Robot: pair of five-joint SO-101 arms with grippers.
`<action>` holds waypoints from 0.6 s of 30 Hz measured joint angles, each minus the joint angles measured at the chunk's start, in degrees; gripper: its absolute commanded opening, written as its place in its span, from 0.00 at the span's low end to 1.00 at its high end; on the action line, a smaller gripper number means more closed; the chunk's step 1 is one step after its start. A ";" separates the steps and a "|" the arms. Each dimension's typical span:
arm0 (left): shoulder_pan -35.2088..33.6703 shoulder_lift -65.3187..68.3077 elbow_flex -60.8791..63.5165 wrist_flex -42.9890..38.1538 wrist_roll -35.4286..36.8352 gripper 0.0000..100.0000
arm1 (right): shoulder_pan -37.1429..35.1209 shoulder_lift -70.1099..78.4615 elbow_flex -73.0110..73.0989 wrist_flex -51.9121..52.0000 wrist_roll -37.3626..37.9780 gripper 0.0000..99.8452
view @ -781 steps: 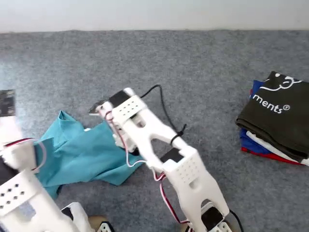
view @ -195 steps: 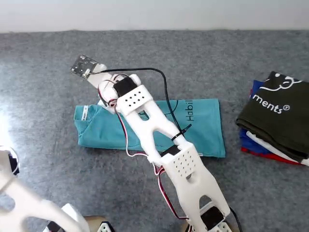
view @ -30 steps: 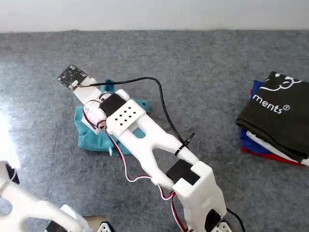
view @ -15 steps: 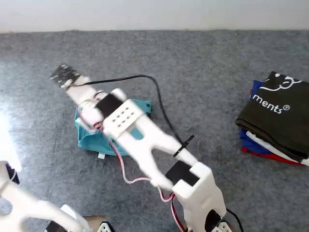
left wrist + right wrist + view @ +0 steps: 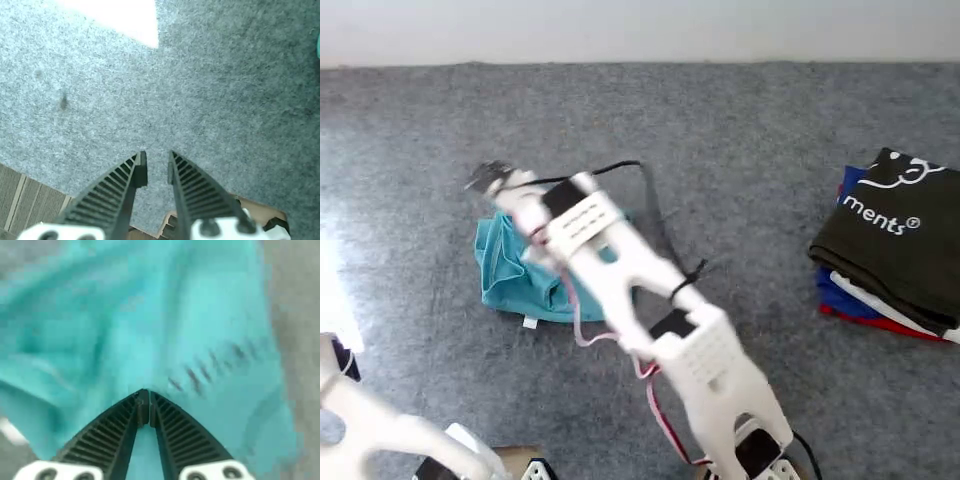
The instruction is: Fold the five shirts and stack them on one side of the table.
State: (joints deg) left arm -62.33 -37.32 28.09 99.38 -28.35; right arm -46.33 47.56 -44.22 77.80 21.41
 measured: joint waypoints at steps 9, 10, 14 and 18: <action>-0.18 0.00 0.00 0.00 0.00 0.08 | -8.09 11.87 -29.71 3.96 0.18 0.01; -0.18 0.00 0.00 0.00 0.00 0.08 | -8.00 12.04 -32.79 5.71 0.18 0.01; -0.18 0.00 0.00 0.00 0.00 0.08 | -7.12 12.22 -40.09 15.56 0.26 0.01; -0.18 0.00 0.00 0.00 0.00 0.08 | -5.19 12.22 -41.23 22.33 0.18 0.01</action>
State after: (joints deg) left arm -62.51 -37.32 28.09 99.38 -28.35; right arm -51.52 59.78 -85.45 100.13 21.58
